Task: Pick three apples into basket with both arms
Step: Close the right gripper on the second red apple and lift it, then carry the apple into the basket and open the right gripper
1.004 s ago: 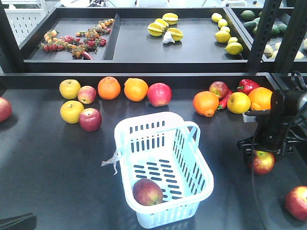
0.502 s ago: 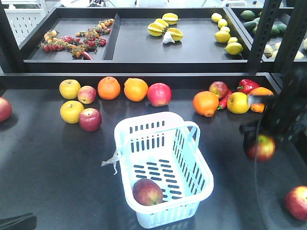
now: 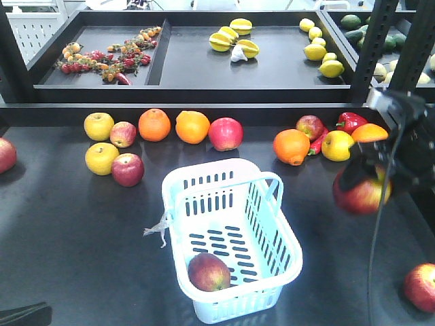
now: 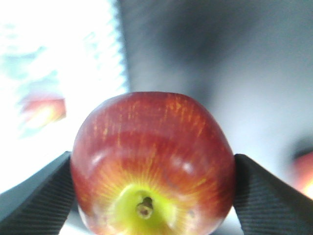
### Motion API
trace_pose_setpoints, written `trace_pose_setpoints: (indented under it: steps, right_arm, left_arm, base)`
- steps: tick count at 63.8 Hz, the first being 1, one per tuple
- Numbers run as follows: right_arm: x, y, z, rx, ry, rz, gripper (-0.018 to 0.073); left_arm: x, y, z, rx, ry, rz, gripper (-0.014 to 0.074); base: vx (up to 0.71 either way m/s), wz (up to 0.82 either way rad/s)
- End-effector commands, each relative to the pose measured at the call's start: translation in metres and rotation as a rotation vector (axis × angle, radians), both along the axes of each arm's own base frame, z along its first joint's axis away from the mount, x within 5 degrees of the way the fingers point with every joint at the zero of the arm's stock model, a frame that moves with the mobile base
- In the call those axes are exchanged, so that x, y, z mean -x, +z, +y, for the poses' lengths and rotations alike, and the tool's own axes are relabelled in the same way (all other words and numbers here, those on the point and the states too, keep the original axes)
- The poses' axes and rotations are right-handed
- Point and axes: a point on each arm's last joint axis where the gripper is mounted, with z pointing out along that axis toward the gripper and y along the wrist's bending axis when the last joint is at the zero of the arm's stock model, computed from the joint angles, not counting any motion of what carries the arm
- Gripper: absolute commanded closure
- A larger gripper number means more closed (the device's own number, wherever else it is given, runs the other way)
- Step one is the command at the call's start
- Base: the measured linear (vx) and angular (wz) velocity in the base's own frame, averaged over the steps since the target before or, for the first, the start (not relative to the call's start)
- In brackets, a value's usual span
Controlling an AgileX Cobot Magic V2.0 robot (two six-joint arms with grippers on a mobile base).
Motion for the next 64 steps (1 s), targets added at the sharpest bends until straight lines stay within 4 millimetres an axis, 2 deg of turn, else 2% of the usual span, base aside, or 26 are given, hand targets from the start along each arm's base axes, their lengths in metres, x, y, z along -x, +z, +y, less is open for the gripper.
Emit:
trace_pose_setpoints:
  steps: [1, 5, 14, 25, 34, 49, 56, 64]
  right_arm:
    - [0.025, 0.018, 0.021, -0.089, 0.085, -0.040, 0.0564]
    - [0.031, 0.014, 0.032, -0.100, 0.104, -0.053, 0.0564]
    - [0.032, 0.009, 0.070, -0.110, 0.188, -0.101, 0.0564]
    - [0.025, -0.003, 0.111, -0.104, 0.245, -0.178, 0.0564]
    - [0.019, -0.019, 0.133, -0.090, 0.279, -0.199, 0.0559]
    - [0.010, -0.048, 0.143, -0.076, 0.293, -0.136, 0.0494]
    - [0.007, -0.056, 0.144, -0.067, 0.314, -0.120, 0.0403]
    - [0.006, -0.060, 0.145, -0.066, 0.327, -0.116, 0.0220]
  left_arm:
    - [-0.003, 0.013, 0.000, 0.060, 0.028, -0.050, 0.0604]
    - [-0.003, 0.013, 0.000, 0.060, 0.028, -0.050, 0.0604]
    - [-0.003, 0.013, 0.000, 0.060, 0.028, -0.050, 0.0604]
    - [-0.003, 0.013, 0.000, 0.060, 0.028, -0.050, 0.0604]
    - [-0.003, 0.013, 0.000, 0.059, 0.028, -0.049, 0.0604]
    - [-0.003, 0.013, 0.000, 0.059, 0.028, -0.049, 0.0604]
    - [-0.003, 0.013, 0.000, 0.059, 0.028, -0.049, 0.0604]
    - [-0.003, 0.013, 0.000, 0.059, 0.028, -0.049, 0.0604]
  base:
    - [0.00, 0.00]
    - [0.00, 0.00]
    - [0.00, 0.00]
    - [0.00, 0.00]
    - [0.00, 0.00]
    - [0.00, 0.00]
    - [0.00, 0.00]
    - [0.00, 0.00]
